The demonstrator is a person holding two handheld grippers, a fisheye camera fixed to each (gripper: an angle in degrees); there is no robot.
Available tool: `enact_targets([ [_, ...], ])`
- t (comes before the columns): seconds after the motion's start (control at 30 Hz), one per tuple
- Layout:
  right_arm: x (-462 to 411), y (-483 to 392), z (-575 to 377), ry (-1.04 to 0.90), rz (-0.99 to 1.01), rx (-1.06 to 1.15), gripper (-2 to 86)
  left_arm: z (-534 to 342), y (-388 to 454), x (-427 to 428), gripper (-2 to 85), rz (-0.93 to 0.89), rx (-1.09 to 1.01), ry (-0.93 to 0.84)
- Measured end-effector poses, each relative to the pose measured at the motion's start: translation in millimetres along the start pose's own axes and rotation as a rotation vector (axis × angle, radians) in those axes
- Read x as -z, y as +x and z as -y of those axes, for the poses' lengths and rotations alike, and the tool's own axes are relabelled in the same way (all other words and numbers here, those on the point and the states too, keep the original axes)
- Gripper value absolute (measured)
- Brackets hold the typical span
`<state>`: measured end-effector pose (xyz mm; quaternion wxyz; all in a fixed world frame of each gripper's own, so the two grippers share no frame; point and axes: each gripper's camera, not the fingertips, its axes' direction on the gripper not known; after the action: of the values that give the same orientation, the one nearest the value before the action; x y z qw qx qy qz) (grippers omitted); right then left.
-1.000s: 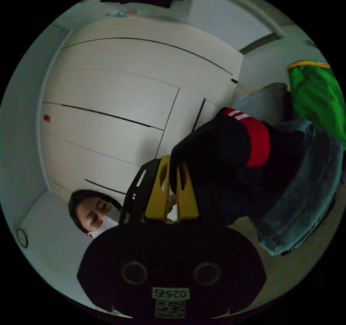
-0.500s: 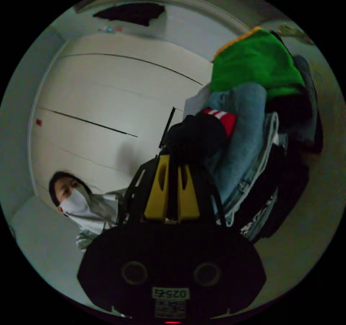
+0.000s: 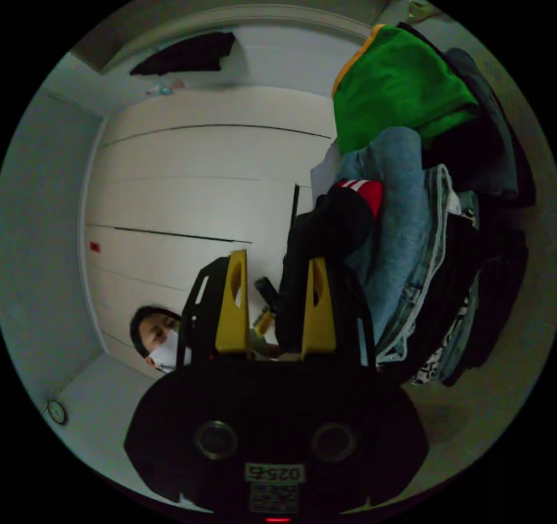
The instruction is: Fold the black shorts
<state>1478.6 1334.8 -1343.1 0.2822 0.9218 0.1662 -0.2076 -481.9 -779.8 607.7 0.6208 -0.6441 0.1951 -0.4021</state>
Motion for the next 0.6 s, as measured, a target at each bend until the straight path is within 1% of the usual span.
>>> enact_targets([
  [0.03, -0.2, 3.2, -0.7, 0.014, 0.012, -0.019, 13.7, -8.4, -8.0, -0.6, 17.0, -0.040, 0.060, 0.060],
  [0.1, -4.5, 13.5, -3.0, 0.037, 0.043, -0.087, 13.8, -42.4, -35.6, -3.7, 17.7, -0.187, 0.234, 0.291],
  [0.17, -8.2, 14.2, -4.0, 0.035, 0.040, -0.114, 14.1, -53.3, -43.9, -10.7, 18.8, -0.269, 0.293, 0.365],
  [0.23, -11.1, 7.1, -5.0, 0.025, 0.005, -0.115, 14.1, -56.1, -40.0, -13.4, 19.6, -0.323, 0.347, 0.375],
  [0.3, -16.1, -5.5, -6.7, 0.015, -0.044, -0.109, 13.2, -64.6, -20.1, -10.1, 20.1, -0.276, 0.352, 0.309],
  [0.37, -24.9, -9.8, -6.1, -0.024, -0.081, -0.129, 11.6, -79.2, -18.4, -18.4, 20.5, -0.310, 0.419, 0.322],
  [0.4, -32.3, -11.3, -4.7, -0.059, -0.110, -0.139, 9.2, -83.6, -25.7, -30.7, 20.5, -0.341, 0.456, 0.328],
  [0.43, -36.0, -12.1, -3.9, -0.078, -0.121, -0.145, 8.0, -83.5, -31.3, -37.5, 20.5, -0.348, 0.472, 0.323],
  [0.47, -42.6, -16.0, -3.4, -0.090, -0.128, -0.140, 4.9, -79.5, -44.2, -53.3, 20.2, -0.345, 0.492, 0.300],
  [0.5, -49.0, -22.5, -3.9, -0.098, -0.120, -0.128, 2.8, -73.7, -57.0, -69.5, 19.7, -0.391, 0.520, 0.291],
  [0.53, -52.2, -27.0, -4.4, -0.101, -0.119, -0.117, 2.2, -69.9, -60.7, -76.4, 18.9, -0.443, 0.516, 0.298],
  [0.57, -58.7, -38.2, -5.7, -0.105, -0.115, -0.081, 1.3, -61.2, -63.4, -86.7, 17.2, -0.539, 0.499, 0.312],
  [0.6, -65.8, -49.5, -6.5, -0.122, -0.126, -0.061, 0.8, -52.8, -62.3, -90.5, 11.4, -0.552, 0.472, 0.325],
])
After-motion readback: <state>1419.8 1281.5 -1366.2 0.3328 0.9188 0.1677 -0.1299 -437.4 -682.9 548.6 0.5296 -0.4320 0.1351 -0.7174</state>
